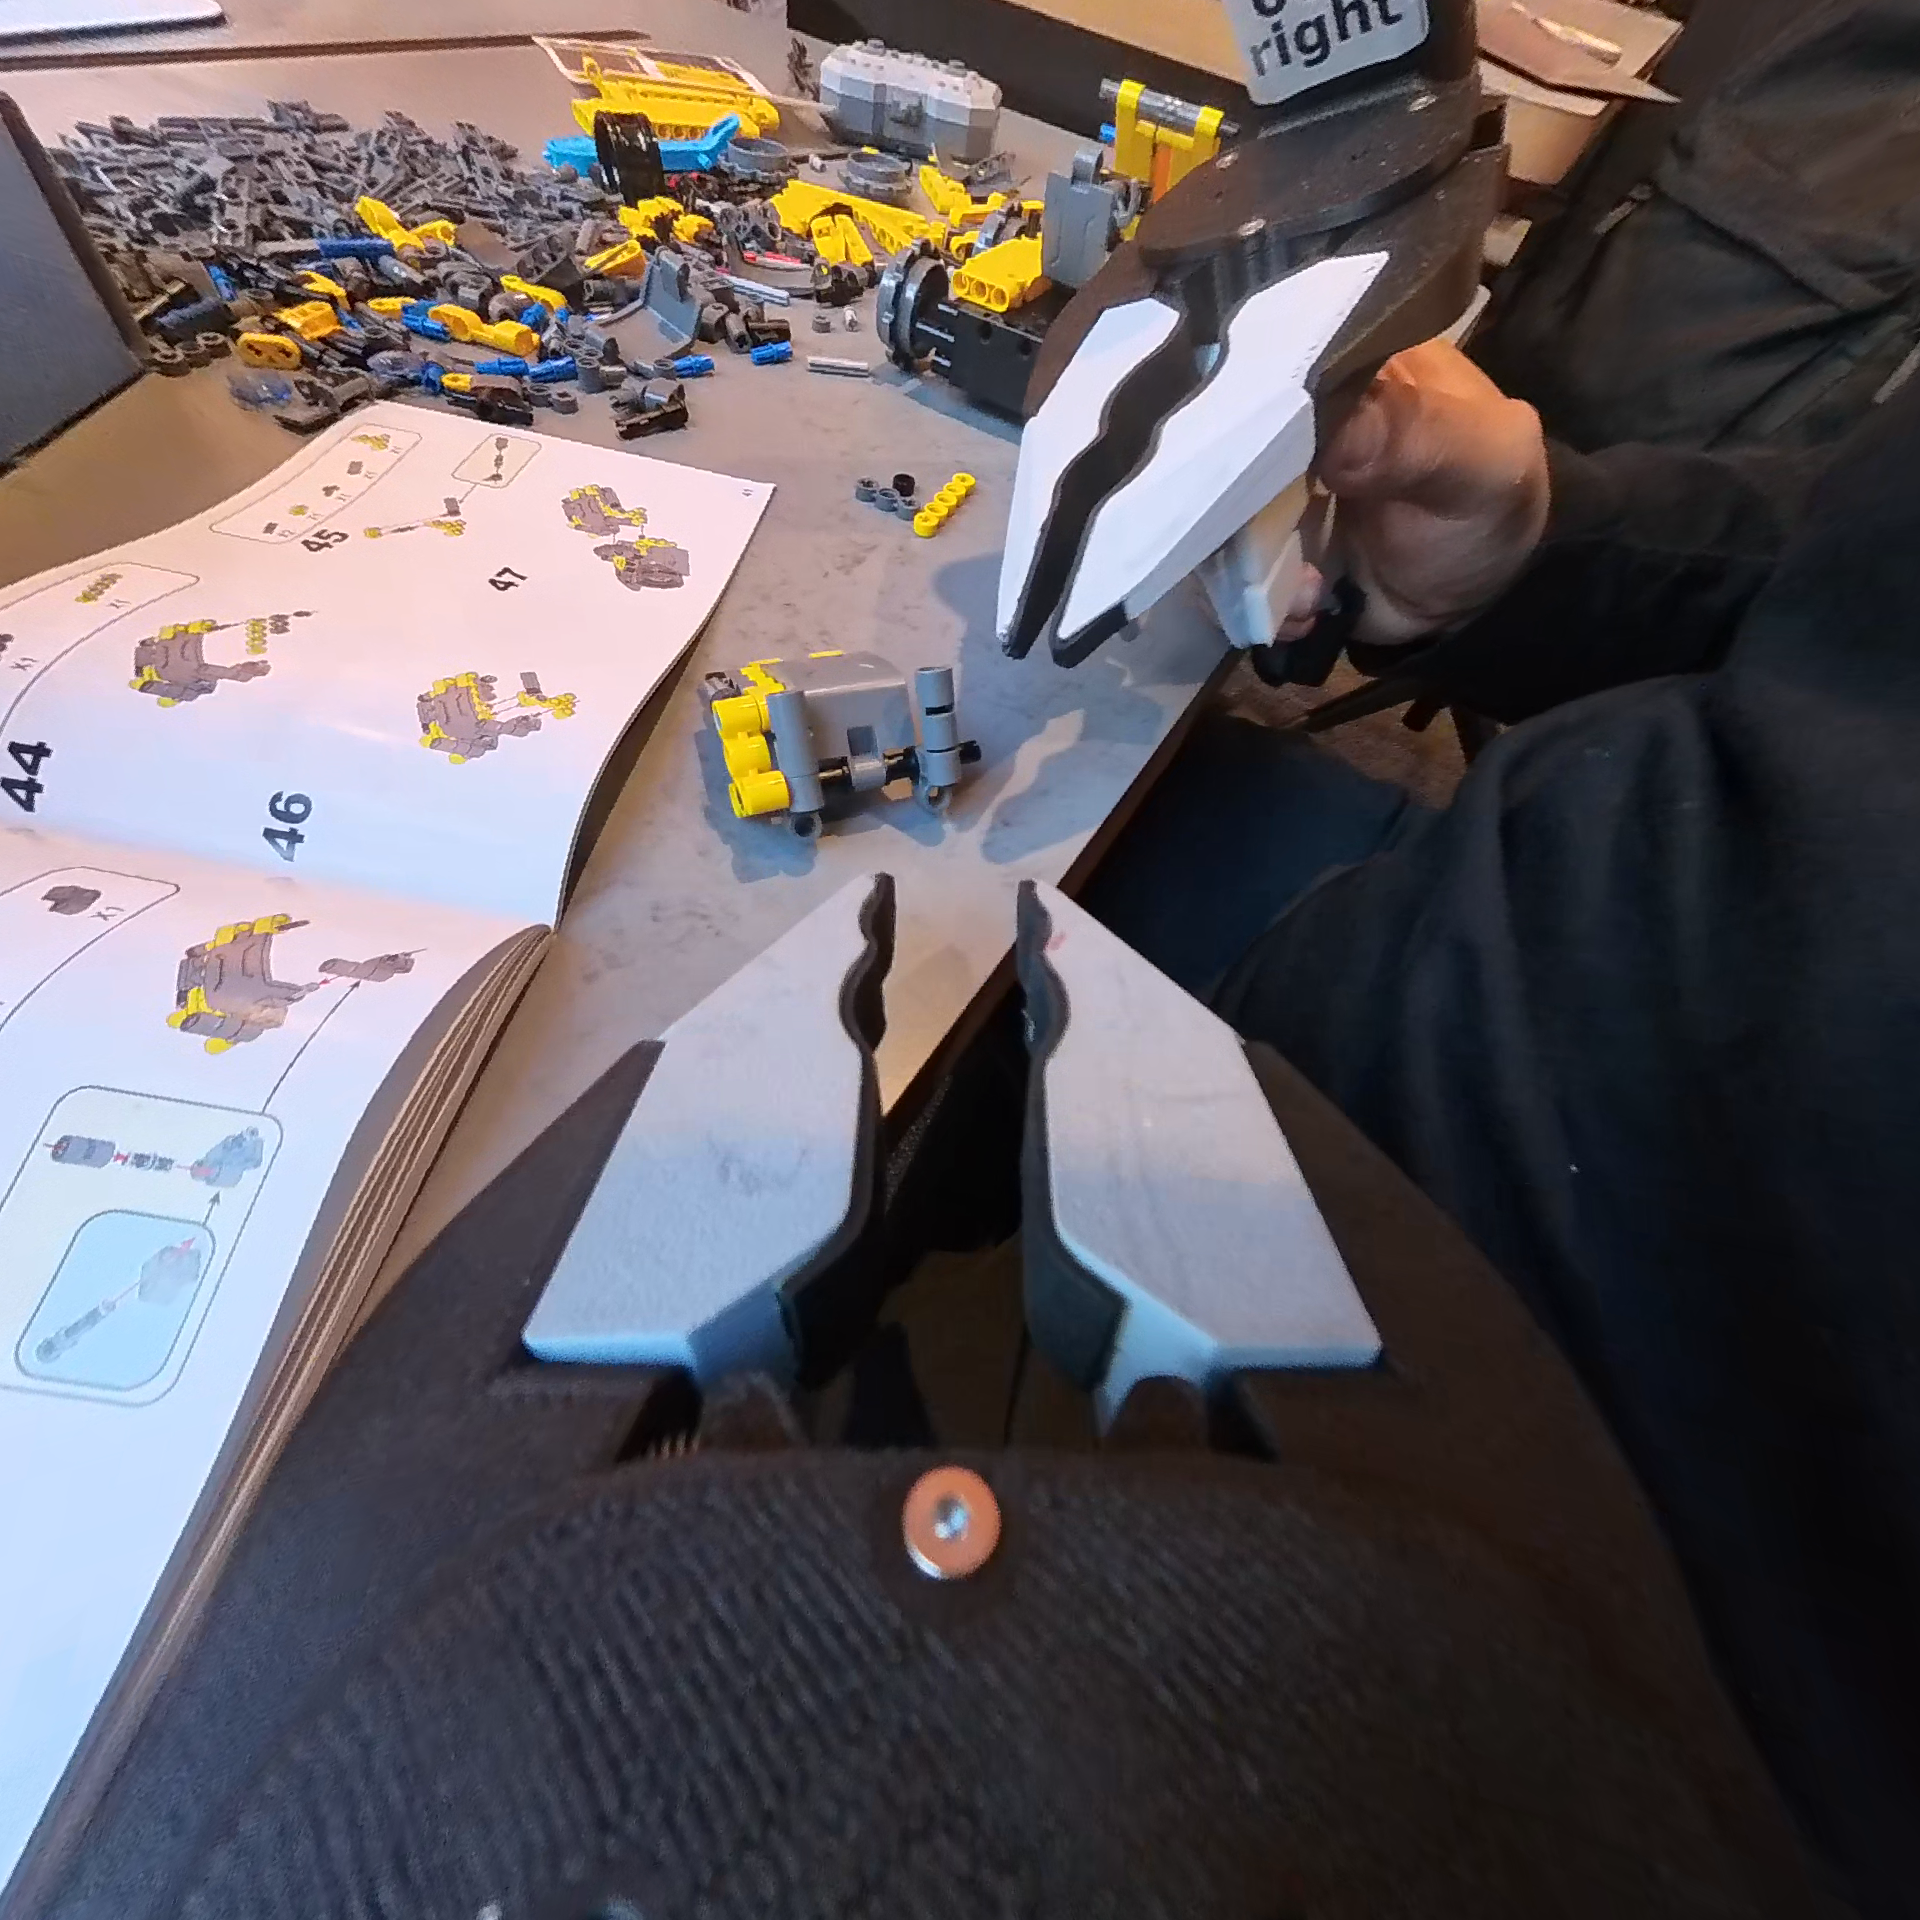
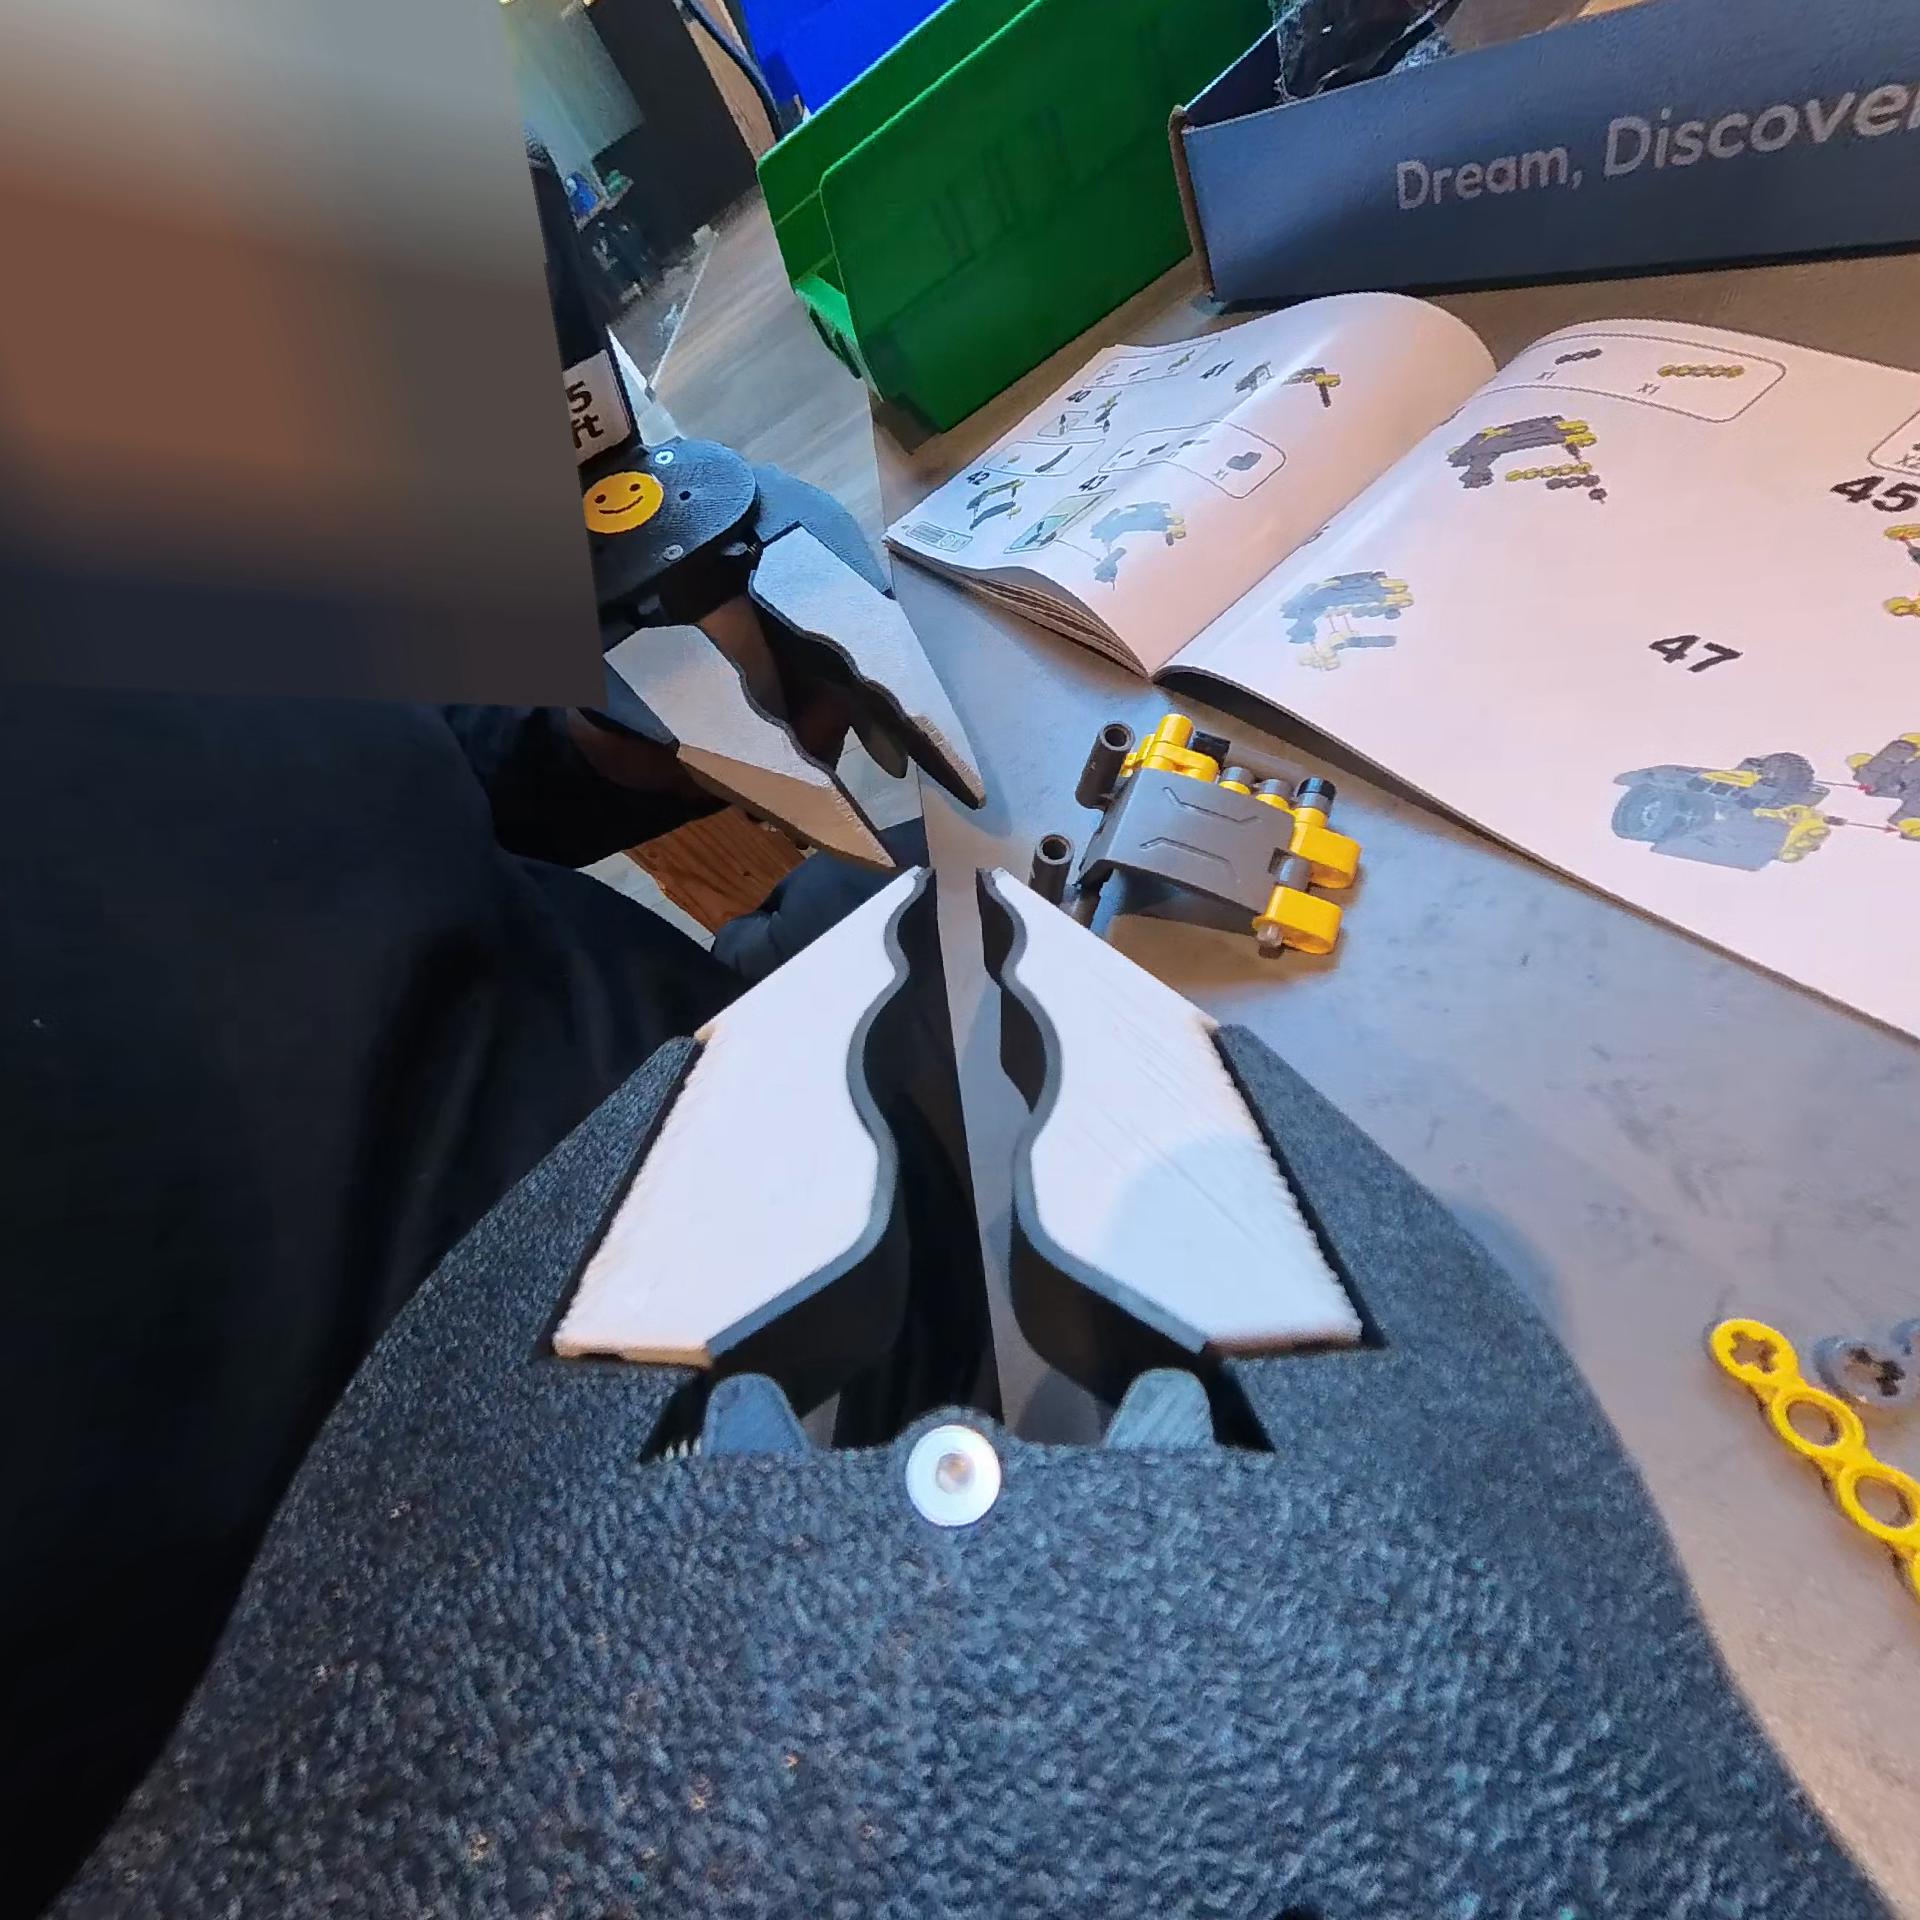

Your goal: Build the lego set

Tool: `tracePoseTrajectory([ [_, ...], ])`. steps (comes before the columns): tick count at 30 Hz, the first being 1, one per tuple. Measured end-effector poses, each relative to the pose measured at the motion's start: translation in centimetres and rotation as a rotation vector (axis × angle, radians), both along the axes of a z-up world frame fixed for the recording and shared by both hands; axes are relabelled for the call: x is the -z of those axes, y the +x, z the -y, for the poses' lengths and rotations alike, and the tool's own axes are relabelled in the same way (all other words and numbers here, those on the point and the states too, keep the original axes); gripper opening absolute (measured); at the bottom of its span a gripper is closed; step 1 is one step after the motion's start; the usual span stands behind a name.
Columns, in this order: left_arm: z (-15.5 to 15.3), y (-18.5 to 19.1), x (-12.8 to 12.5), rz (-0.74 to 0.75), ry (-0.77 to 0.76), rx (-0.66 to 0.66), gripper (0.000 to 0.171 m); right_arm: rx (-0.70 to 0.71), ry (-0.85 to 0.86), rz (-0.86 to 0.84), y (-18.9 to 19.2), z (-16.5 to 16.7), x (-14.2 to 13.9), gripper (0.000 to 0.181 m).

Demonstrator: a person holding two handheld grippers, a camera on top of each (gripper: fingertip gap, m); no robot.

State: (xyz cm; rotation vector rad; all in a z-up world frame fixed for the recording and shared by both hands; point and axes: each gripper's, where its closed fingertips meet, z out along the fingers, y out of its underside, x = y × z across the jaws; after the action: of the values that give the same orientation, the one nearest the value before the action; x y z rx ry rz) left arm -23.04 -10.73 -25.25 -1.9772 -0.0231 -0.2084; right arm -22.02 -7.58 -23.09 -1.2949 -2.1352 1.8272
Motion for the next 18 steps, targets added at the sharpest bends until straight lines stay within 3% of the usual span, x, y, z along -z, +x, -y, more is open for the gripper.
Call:
tracePoseTrajectory([
  [18,0.08,0.38,-0.22,-0.011,0.001,0.011,0.022,-0.001,0.007,-0.009,0.06,0.04,-0.03,0.008],
])
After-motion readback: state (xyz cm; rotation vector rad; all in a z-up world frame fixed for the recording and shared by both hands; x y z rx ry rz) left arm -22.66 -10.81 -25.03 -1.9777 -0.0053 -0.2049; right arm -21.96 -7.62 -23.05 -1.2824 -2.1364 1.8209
